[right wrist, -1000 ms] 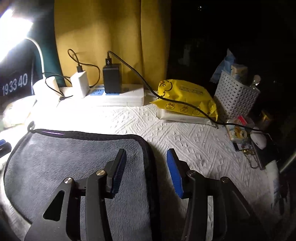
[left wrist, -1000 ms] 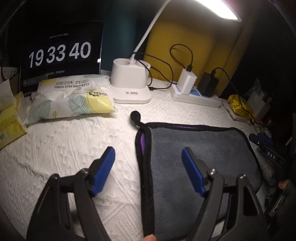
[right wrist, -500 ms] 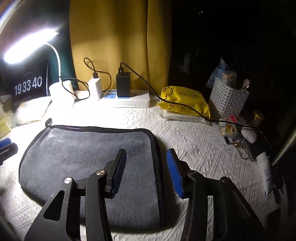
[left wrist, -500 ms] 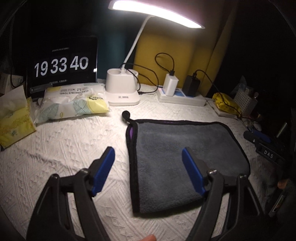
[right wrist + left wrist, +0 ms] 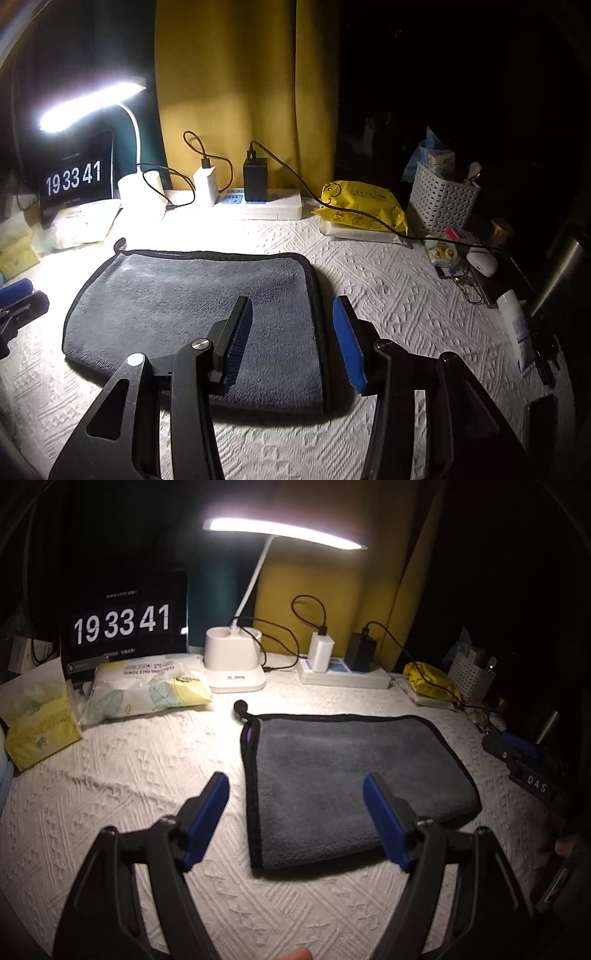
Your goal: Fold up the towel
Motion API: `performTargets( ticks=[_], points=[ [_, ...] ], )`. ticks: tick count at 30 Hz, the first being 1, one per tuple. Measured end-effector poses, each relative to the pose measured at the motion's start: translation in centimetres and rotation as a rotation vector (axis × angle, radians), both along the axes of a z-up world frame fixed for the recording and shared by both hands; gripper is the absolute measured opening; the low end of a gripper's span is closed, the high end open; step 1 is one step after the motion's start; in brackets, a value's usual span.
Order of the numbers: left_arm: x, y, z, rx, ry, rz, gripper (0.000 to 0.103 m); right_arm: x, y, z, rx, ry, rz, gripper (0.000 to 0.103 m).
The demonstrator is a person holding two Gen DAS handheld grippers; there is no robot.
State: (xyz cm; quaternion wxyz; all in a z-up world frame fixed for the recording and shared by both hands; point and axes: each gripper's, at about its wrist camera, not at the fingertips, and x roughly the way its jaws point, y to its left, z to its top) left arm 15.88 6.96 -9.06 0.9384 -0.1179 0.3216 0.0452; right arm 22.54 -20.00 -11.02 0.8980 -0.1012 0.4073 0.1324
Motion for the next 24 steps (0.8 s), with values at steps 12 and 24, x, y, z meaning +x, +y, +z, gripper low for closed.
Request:
performTargets(
  ticks=[12,24],
  points=[
    [-2.2,-1.5,1.3,0.029,-0.028,-0.02,0.076,-3.2,-1.0,1.5,0.021,-0.01,0.01,0.048],
    [-5.2,-3.6,1.8,0.041,-0.041,-0.05,0.076,-6.1,-1.8,3.1,0.042,-0.028,0.015,0.048]
  ],
)
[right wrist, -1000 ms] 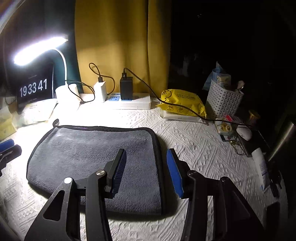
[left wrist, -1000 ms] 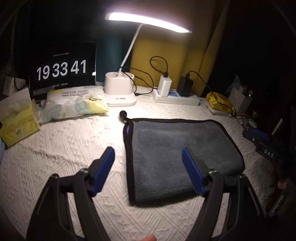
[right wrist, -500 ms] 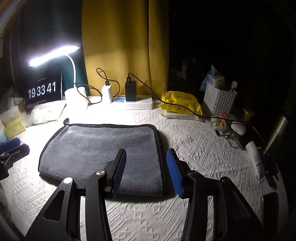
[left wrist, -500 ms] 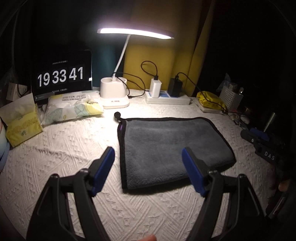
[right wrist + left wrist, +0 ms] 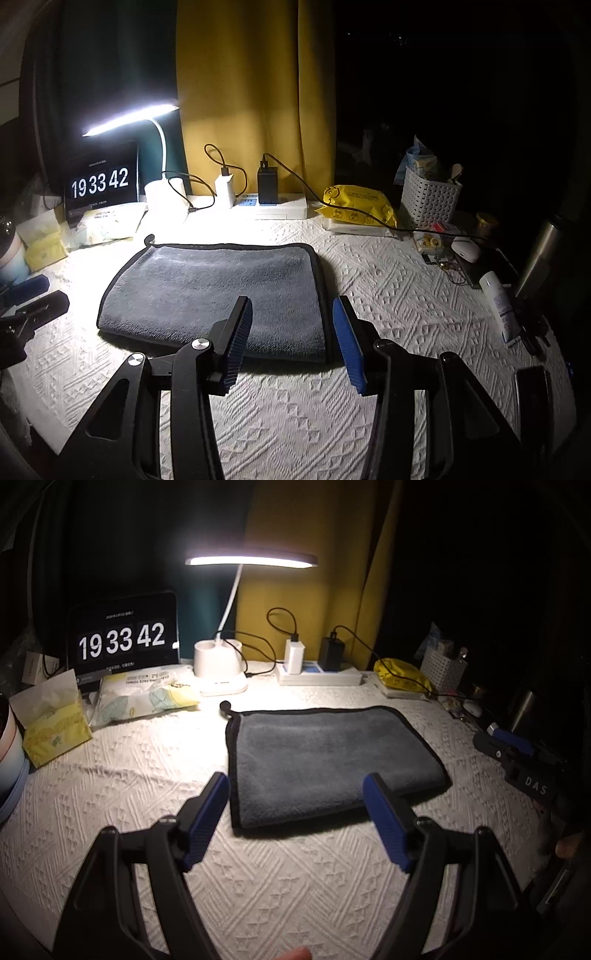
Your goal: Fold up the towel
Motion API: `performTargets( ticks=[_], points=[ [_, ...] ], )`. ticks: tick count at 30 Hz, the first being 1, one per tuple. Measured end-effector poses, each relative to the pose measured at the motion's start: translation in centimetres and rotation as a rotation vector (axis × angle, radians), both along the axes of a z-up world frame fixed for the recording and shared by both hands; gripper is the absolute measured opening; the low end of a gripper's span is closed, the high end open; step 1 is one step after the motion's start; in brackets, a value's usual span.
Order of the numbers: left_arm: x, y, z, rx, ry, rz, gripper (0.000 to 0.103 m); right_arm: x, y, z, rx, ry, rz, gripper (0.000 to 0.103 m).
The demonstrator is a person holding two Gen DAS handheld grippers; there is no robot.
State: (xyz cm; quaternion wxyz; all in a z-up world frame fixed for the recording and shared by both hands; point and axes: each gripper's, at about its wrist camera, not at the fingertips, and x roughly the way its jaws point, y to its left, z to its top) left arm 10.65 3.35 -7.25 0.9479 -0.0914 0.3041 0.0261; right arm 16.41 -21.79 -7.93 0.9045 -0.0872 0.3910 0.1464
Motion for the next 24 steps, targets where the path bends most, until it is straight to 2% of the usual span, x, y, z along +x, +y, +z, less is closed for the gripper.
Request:
performTargets(
  ticks=[19,22,24],
  points=[
    [-4.1,-1.7,-0.2,-0.012,-0.031,-0.02,0.077,-4.6,-0.3,1.9,0.011,-0.026,0.021,0.048],
    [-4.7,-1.9,-0.1,-0.002,-0.05,-0.024,0.087,-5.3,-0.3,2.1,0.016,-0.028,0.025,0.048],
    [-5.1,-1.9,0.1,-0.01,-0.063,-0.023,0.089,-5.7,-0.4,2.2,0.019,-0.028,0.025,0.048]
  ],
)
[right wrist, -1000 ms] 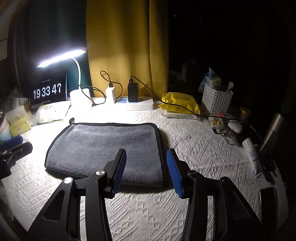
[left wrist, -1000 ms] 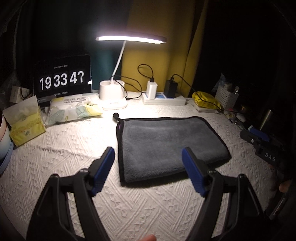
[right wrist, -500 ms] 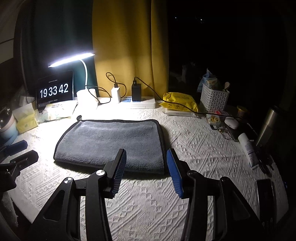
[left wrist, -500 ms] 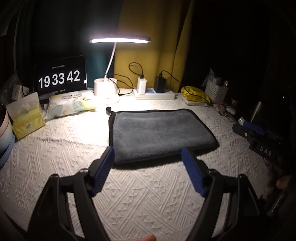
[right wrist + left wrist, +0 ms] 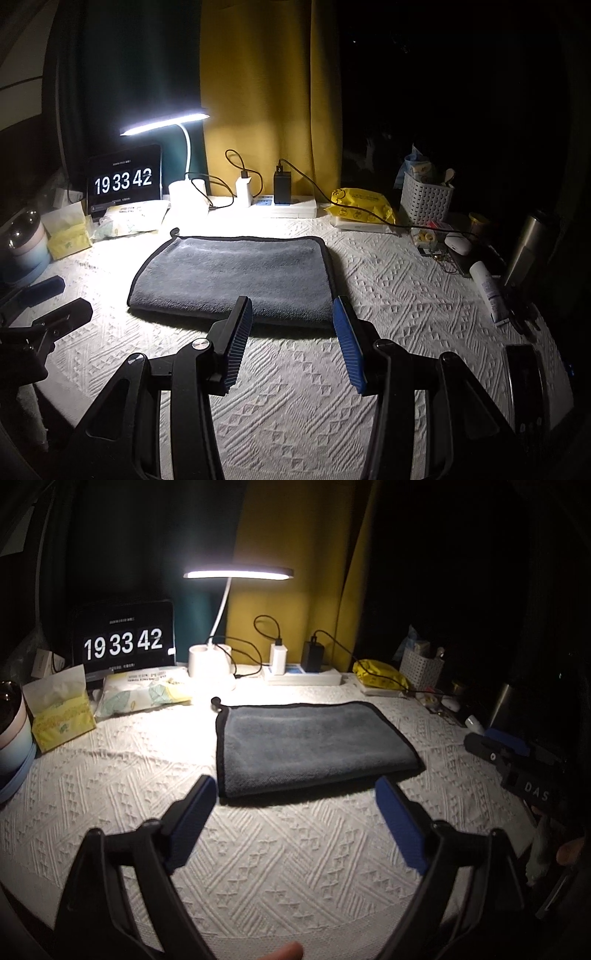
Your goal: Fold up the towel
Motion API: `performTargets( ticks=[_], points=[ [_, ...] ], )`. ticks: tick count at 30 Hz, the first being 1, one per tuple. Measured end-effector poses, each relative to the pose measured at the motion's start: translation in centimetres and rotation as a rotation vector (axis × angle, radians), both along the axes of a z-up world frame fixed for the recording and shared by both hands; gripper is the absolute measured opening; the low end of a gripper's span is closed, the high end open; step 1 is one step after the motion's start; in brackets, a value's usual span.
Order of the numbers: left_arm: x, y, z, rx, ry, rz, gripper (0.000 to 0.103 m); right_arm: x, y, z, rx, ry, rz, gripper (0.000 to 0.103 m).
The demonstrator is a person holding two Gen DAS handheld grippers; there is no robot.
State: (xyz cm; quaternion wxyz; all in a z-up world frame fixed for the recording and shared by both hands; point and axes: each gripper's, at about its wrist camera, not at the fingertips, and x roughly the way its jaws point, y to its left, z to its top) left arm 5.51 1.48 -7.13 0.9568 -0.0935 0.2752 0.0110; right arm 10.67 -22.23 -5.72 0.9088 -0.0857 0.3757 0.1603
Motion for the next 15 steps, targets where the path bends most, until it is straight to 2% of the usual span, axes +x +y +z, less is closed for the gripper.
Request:
performTargets(
  ticks=[5,9,15],
  points=[
    [-1.2,-0.1,0.6,-0.015,-0.034,0.003,0.09,-1.3,-0.5,0.8,0.015,-0.028,-0.005,0.048],
    [-2.2,-1.1,1.0,0.055,-0.052,0.016,0.09,-2.4,-0.9,1.9,0.02,-0.071,-0.015,0.048],
    [-3.6,-1.2,2.5,0.049,-0.11,-0.004,0.09,-3.5,-1.1,3.4,0.024,-0.121,-0.016,0.048]
  ],
)
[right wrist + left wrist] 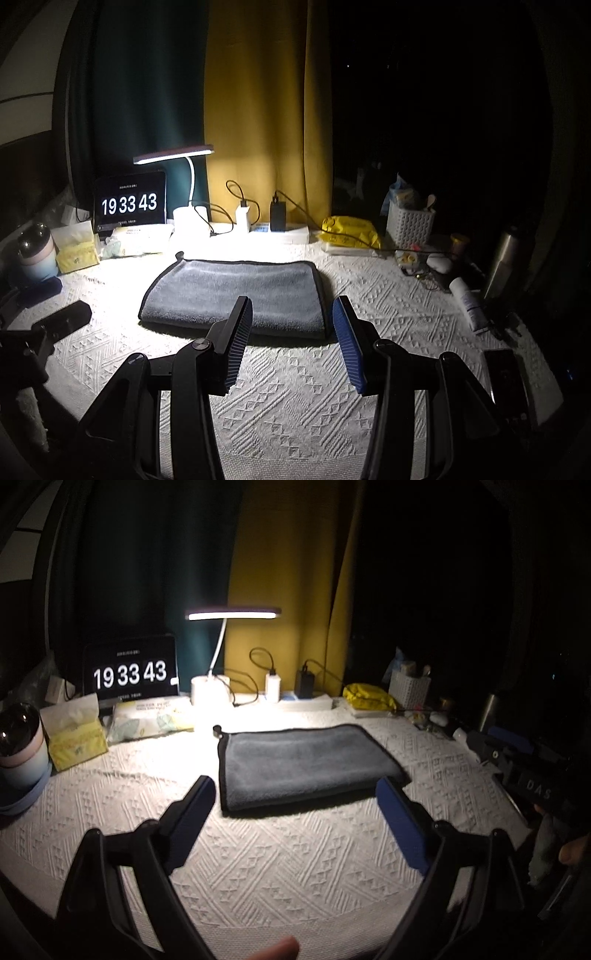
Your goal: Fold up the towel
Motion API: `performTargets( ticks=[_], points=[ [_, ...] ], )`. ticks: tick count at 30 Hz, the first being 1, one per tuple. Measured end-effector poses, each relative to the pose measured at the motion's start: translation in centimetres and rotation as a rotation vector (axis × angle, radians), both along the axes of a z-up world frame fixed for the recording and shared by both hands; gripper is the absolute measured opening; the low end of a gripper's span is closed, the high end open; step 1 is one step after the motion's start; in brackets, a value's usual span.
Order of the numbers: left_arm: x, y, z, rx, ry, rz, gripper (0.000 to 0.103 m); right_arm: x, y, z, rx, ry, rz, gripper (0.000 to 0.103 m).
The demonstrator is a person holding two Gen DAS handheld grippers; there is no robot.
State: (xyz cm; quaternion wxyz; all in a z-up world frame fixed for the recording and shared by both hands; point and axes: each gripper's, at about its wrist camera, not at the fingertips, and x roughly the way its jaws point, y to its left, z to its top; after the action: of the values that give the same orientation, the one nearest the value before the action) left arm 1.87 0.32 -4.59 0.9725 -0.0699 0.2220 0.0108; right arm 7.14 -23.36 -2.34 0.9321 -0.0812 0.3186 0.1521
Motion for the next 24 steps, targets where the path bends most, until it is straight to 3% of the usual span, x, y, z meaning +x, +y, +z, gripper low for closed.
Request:
performTargets(
  ticks=[11,17,23,24],
  points=[
    [-1.8,-0.6,3.1,0.044,-0.093,0.023,0.09,-1.8,-0.6,3.4,0.008,-0.092,-0.004,0.048],
    [-3.2,-1.7,4.9,0.12,-0.184,0.054,0.09,-2.7,-1.3,5.4,0.027,-0.138,-0.007,0.048],
    [-4.1,-1.6,6.4,0.115,-0.246,0.065,0.095,-3.6,-1.9,7.4,0.05,-0.18,-0.01,0.048],
    [-4.2,-1.4,6.6,0.113,-0.253,0.069,0.095,-3.6,-1.9,7.6,0.053,-0.185,-0.012,0.053]
  ],
)
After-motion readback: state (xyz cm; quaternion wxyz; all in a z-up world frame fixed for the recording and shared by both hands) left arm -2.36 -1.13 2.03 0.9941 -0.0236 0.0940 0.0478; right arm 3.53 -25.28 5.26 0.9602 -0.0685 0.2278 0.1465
